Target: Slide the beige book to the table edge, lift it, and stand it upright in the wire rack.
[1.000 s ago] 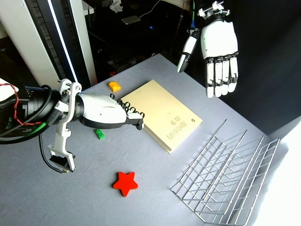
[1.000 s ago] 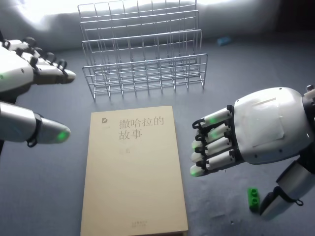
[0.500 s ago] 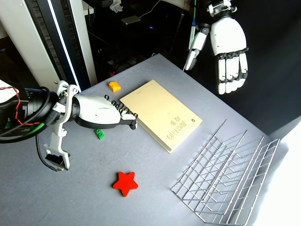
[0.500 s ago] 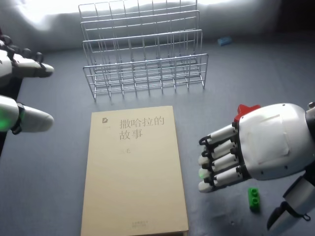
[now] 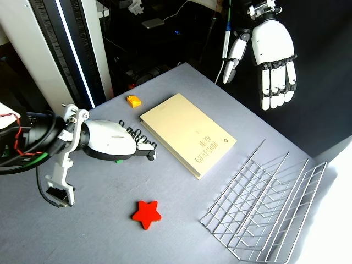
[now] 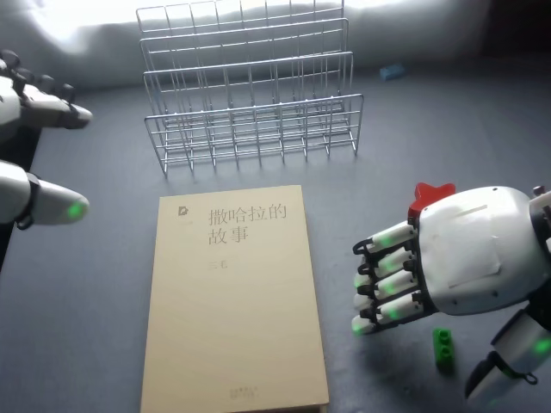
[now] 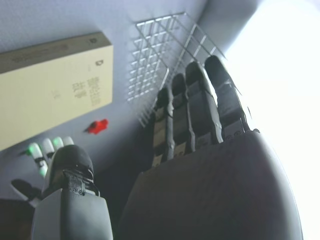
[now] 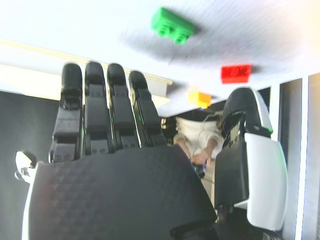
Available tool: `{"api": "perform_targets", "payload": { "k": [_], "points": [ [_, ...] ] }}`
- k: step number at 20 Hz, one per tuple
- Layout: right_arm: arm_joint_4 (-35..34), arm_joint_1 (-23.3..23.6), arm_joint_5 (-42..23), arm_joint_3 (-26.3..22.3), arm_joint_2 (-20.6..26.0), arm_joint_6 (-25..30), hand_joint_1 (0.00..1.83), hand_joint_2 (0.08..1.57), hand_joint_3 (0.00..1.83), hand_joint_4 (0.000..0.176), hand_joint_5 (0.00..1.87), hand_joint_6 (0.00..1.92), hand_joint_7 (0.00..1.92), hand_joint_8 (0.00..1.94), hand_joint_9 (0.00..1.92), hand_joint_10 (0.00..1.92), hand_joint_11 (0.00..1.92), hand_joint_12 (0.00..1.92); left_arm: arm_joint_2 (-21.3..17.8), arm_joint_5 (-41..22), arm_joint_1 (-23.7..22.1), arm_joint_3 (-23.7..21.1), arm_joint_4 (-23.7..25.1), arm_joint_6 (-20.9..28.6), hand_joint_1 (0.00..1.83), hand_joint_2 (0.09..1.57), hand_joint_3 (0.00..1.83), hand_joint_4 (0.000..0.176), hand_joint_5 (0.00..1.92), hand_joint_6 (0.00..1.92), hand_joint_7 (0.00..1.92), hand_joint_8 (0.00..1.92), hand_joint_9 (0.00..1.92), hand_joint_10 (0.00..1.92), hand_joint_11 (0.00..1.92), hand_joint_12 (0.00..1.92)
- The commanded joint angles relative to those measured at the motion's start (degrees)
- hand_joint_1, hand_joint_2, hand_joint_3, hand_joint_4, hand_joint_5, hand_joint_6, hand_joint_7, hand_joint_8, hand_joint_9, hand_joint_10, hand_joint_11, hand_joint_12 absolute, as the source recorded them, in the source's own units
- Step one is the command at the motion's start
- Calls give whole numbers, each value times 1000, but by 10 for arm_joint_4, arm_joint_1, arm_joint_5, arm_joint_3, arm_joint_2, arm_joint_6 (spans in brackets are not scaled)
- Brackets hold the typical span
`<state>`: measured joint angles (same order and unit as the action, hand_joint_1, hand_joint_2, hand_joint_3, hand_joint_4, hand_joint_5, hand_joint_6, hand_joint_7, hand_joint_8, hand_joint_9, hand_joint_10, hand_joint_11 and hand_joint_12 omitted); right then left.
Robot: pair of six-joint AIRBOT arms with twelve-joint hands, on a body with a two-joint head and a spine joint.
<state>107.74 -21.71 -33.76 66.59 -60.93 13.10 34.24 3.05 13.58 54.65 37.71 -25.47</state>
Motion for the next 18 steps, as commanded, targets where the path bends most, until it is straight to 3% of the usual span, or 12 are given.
{"api": "perform_targets", "payload": {
  "k": [1, 6, 8, 10, 11, 18],
  "points": [
    [-26, 2, 5, 2, 0, -1, 77, 1033, 0, 0, 203, 0, 251, 4, 257, 1, 0, 747, -7, -38, -7, 3, 4, -4, 206, 1061, 0, 0, 262, 4, 309, 4, 306, 2, 0, 729],
    [-25, -2, 19, 38, -20, -4, 122, 1029, 0, 0, 254, 8, 284, 4, 291, 6, 0, 822, -7, -106, -4, 17, 42, -9, 167, 1080, 3, 0, 229, 0, 269, 0, 282, 2, 0, 660],
    [-25, 1, 16, 50, -28, -7, 110, 1027, 0, 0, 243, 1, 281, 3, 289, 3, 0, 806, -7, -138, -2, 31, 123, 79, 161, 1085, 2, 0, 232, 1, 276, 1, 301, 5, 0, 694],
    [-25, 1, 21, 51, -36, -11, 136, 1023, 0, 0, 248, 2, 287, 3, 296, 4, 0, 831, -6, -192, -1, 52, 356, 303, 155, 1096, 3, 0, 225, 3, 269, 5, 292, 5, 0, 673],
    [-25, 3, 31, 51, -54, -15, 140, 1024, 0, 0, 248, 2, 288, 3, 297, 4, 0, 836, -1, -308, -8, 91, 528, 450, 154, 1097, 3, 0, 226, 4, 271, 5, 294, 6, 0, 677],
    [-25, 13, 56, 57, -88, -13, 131, 1027, 0, 0, 221, 3, 273, 6, 279, 4, 0, 713, -1, -351, -15, 111, 534, 450, 229, 1078, 0, 0, 286, 3, 345, 5, 373, 9, 1, 838]
  ]
}}
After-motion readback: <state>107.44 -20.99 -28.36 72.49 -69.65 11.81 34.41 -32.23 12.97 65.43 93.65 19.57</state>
